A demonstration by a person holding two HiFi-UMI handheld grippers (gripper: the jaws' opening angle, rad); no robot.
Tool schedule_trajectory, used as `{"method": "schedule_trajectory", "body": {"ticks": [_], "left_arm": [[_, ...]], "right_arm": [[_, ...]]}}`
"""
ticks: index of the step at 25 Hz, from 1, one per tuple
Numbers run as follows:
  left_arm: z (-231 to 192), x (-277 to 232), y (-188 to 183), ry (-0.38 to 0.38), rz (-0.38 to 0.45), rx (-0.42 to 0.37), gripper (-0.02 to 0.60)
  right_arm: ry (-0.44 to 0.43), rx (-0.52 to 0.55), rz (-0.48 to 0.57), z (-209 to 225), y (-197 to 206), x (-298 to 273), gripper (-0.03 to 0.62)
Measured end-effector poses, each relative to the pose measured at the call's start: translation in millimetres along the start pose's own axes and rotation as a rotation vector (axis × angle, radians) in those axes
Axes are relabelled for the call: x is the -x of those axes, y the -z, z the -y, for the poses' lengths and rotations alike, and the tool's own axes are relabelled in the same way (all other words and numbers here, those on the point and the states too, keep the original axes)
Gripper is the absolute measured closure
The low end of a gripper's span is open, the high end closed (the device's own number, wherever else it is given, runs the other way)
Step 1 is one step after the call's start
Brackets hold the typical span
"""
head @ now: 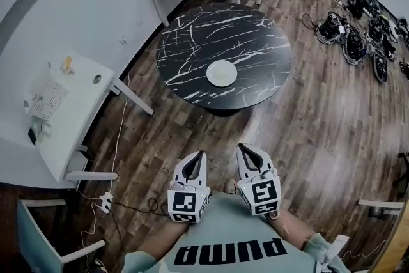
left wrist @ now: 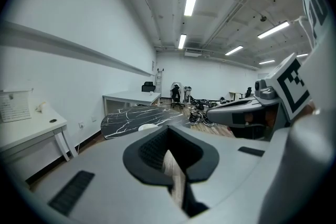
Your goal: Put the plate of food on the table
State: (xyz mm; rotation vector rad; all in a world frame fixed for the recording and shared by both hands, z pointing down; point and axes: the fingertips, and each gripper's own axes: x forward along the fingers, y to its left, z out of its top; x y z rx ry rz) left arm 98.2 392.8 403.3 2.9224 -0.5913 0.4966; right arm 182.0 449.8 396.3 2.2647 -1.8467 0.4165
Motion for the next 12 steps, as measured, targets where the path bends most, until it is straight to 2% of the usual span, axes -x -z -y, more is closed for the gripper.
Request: {"method": "schedule_trajectory", "body": {"ticks": [12], "left_arm": [[2.6, -10.7, 3.4, 0.011, -0.008, -0.009, 0.575]], "right_arm": [[0.015, -0.007, -0.005, 10.1, 4.9, -3.3, 0.586]]}}
